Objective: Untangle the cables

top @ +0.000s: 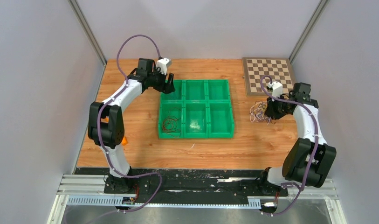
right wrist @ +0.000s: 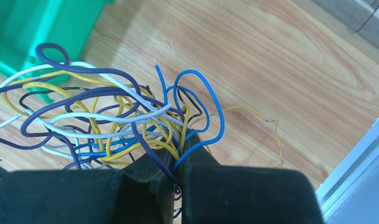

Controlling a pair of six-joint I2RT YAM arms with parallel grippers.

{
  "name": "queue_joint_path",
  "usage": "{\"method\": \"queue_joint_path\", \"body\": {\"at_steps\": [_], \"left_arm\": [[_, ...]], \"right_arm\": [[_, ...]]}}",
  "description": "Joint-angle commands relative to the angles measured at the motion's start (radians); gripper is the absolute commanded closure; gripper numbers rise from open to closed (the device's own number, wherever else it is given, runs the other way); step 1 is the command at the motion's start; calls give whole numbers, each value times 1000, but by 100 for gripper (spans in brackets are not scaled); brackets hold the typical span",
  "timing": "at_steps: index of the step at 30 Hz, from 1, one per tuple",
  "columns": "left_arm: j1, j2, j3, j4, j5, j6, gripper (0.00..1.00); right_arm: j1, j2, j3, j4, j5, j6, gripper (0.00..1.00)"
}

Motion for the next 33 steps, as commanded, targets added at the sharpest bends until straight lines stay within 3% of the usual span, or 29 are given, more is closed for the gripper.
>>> {"method": "queue_joint_path", "body": {"at_steps": [1, 4, 7, 11, 15, 22, 33], "left_arm": [[9, -150, 51, -10, -21, 88, 21], [4, -198, 50, -8, 131, 73, 14], [-34, -237, 41, 30, 361, -11, 17], [-176, -246, 23, 184, 478, -184, 22], [-349, -201, 15, 330, 498, -359, 25], [-472, -138, -8, 553, 534, -561, 33], [-518, -127, -20, 518, 528, -462, 35]], "right_arm": [[18, -75, 43, -22, -141, 9, 100], [36, -115, 41, -28, -201, 10, 99], [71, -166, 38, -30, -262, 24, 99], [180, -241, 27, -21, -256, 44, 99], [284, -308, 6, 0, -199, 66, 99], [422, -370, -22, 14, -108, 76, 98], [474, -356, -34, 13, -56, 86, 98]]}}
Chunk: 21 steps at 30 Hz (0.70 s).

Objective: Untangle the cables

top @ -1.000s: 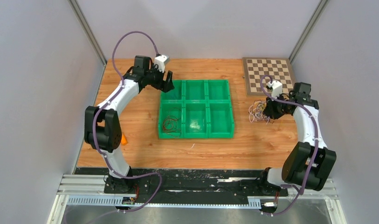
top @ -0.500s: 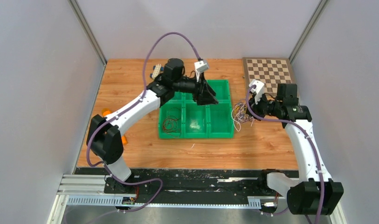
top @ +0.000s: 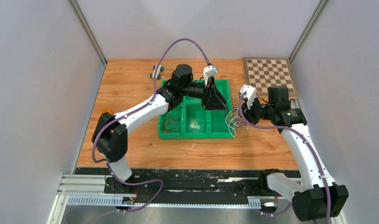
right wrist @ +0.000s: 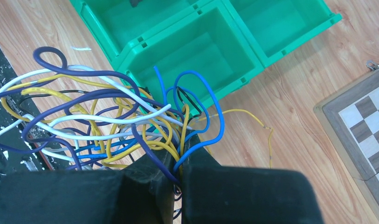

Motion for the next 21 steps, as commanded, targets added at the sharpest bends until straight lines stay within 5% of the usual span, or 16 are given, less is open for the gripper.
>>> {"method": "queue_joint_path", "body": {"at_steps": [1, 12, 21], "left_arm": [[-24, 9, 19, -25, 10, 58, 34], [-45, 49, 67, -92, 0, 97, 42], [-47, 1, 49, -64, -5, 100, 84]], "right_arm": [[17, 5, 4, 32, 17, 19, 98], [48, 21, 2, 33, 38, 38, 98], [50, 49, -32, 46, 117, 18, 99]]}}
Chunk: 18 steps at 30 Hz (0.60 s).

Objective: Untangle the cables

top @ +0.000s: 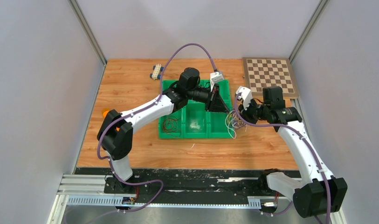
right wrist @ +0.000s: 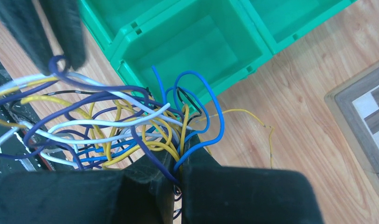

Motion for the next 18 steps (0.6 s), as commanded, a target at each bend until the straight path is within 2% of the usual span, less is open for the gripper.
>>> {"method": "queue_joint_path", "body": {"at_steps": [1, 2, 3, 8, 18], "left_arm": [[-6, -61, 19, 33, 2, 21, 88], [-4, -72, 10, 33, 0, 22, 97], [1, -78, 6, 35, -3, 22, 100], [43, -134, -2, 63, 9, -43, 100], [126, -262, -30, 111, 59, -101, 100]], "right_arm": [[8, 17, -21, 37, 60, 0, 99], [7, 21, -24, 38, 70, 0, 99], [8, 25, -27, 41, 81, 0, 99], [-10, 43, -74, 72, 150, -17, 99], [-59, 54, -75, 114, 140, -13, 98]]}}
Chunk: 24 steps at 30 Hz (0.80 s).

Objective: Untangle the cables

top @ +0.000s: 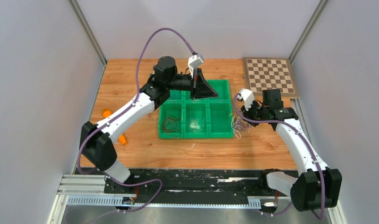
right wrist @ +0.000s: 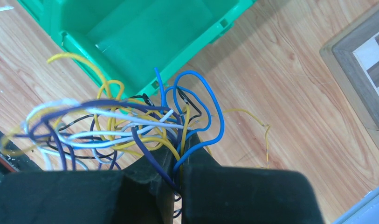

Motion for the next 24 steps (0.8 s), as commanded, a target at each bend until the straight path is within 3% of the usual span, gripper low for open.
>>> {"method": "queue_joint_path", "body": {"at_steps": [1, 4, 5, 6, 8, 10, 14, 24], "left_arm": [[26, -99, -30, 60, 40, -18, 100], [25, -107, -46, -48, 16, 80, 100], [25, -101, -57, -64, 5, 104, 92], [25, -95, -58, -88, -12, 108, 69], [16, -71, -55, -110, -13, 117, 42], [-7, -58, -56, -114, -25, 136, 29], [-61, -11, -42, -103, -23, 146, 22], [-112, 105, 7, -5, -23, 65, 21]], "right_arm": [[-10, -6, 18, 51, -6, 0, 99], [-11, -21, 39, 51, -64, 21, 100], [-10, -25, 47, 52, -84, 27, 100], [-10, -29, 54, 51, -99, 30, 100], [-10, -32, 68, 50, -122, 42, 100], [-8, -34, 77, 50, -141, 52, 100], [8, -35, 89, 50, -161, 68, 100], [44, -50, 102, 33, -150, 54, 100]]}}
